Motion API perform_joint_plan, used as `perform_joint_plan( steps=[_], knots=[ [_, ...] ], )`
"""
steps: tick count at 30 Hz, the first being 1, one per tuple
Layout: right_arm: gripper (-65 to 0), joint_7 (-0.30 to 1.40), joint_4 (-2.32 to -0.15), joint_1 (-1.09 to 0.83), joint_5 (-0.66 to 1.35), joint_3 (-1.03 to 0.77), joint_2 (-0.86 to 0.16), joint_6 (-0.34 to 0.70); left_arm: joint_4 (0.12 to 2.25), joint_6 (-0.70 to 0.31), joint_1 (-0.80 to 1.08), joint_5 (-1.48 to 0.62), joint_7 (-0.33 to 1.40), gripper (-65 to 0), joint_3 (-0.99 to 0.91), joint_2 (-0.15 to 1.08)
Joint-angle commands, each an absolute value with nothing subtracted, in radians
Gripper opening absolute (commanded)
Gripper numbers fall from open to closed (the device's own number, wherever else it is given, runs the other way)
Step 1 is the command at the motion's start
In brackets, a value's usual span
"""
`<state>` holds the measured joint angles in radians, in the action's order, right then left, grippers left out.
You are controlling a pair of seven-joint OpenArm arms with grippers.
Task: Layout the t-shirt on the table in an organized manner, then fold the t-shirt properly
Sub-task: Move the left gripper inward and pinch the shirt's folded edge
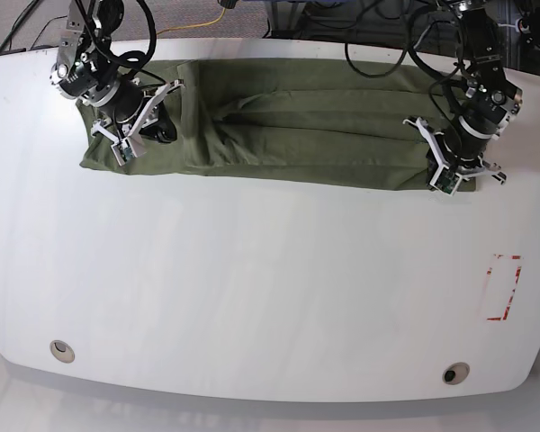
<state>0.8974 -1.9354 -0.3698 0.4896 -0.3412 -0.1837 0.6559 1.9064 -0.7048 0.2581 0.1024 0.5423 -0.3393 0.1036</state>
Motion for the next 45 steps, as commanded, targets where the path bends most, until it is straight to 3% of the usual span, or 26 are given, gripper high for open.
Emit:
perform_joint_plan(
  steps=[1, 16, 31, 45],
  knots=[
    [-65.0, 0.855, -1.952, -0.372, 0.486, -0.344, -0.179, 0.662, 1.928, -0.698, 0.286, 0.113, 0.492, -65.0, -0.344, 0.101],
    [-64.8, 0.832, -1.943, -0.429, 0.351, -0.360, -0.154, 0.661, 1.888, -0.698, 0.394, 0.131, 0.461, -65.0, -0.344, 0.084],
    [-64.8, 0.739, -1.698, -0.407, 0.343, -0.395, -0.137, 0.662, 1.647, -0.698, 0.369, 0.131, 0.461, -65.0, -0.340, 0.134],
    [-64.8, 0.694, -1.497, -0.282, 0.343, -0.423, -0.232, 0.665, 1.538, -0.698, 0.259, 0.131, 0.461, -65.0, -0.323, 0.150]
  ],
)
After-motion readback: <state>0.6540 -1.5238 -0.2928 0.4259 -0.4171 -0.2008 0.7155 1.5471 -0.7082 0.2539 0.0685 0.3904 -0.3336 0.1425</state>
